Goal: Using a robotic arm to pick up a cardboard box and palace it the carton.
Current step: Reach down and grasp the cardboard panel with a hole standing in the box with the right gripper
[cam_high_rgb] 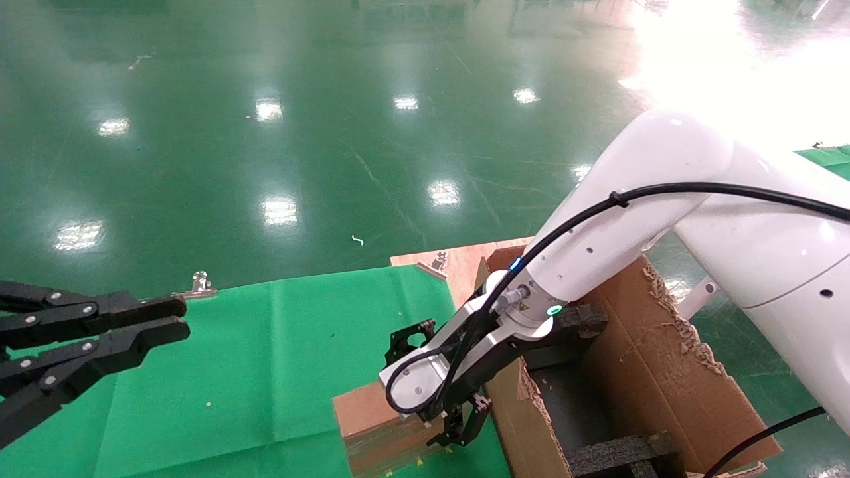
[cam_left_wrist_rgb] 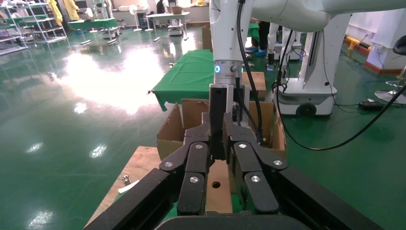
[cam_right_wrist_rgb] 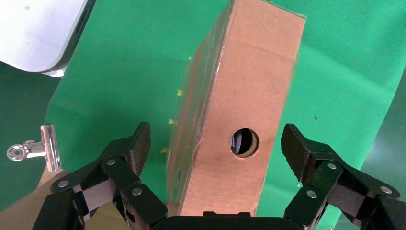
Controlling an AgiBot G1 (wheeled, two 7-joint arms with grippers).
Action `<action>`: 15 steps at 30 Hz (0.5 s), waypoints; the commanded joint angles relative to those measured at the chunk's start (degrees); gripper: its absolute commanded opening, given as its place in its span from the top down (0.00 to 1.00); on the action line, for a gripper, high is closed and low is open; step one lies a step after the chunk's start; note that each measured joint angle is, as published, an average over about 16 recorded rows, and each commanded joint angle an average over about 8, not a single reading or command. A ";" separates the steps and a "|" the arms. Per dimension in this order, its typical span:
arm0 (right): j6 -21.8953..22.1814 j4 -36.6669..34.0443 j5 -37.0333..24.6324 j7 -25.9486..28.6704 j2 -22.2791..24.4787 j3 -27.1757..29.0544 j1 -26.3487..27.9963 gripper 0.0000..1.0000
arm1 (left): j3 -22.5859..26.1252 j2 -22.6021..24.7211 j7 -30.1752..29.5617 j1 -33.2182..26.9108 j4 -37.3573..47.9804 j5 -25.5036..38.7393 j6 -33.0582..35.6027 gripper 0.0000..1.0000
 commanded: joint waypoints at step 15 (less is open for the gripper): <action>0.00 0.01 0.18 -0.01 0.12 0.28 -0.11 1.00 | 0.00 0.00 0.00 0.00 0.00 -0.01 0.00 0.00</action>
